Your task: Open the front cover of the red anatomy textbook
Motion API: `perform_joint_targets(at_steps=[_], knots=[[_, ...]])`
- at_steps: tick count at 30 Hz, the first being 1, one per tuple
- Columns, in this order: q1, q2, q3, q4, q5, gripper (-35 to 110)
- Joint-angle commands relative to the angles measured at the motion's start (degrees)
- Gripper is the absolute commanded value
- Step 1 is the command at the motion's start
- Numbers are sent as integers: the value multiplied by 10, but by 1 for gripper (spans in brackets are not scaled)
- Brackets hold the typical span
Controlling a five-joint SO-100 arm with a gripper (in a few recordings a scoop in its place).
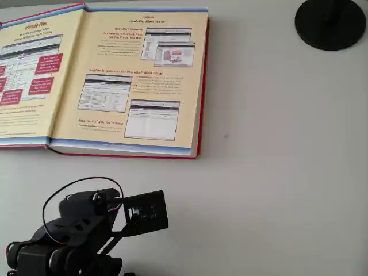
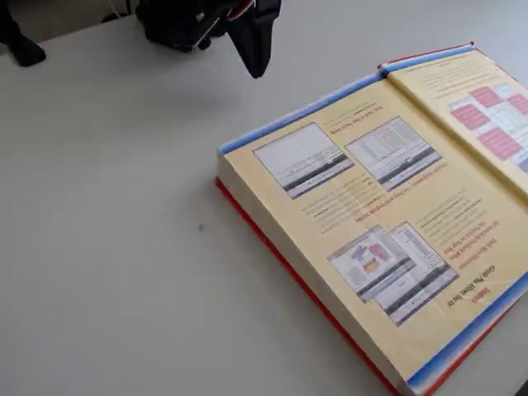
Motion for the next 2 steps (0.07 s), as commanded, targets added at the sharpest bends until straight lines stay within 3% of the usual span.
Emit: perform_joint_targets(at_steps=[1, 2], knots=[[6, -2, -1, 2, 6, 3], [6, -2, -1, 2, 6, 3]])
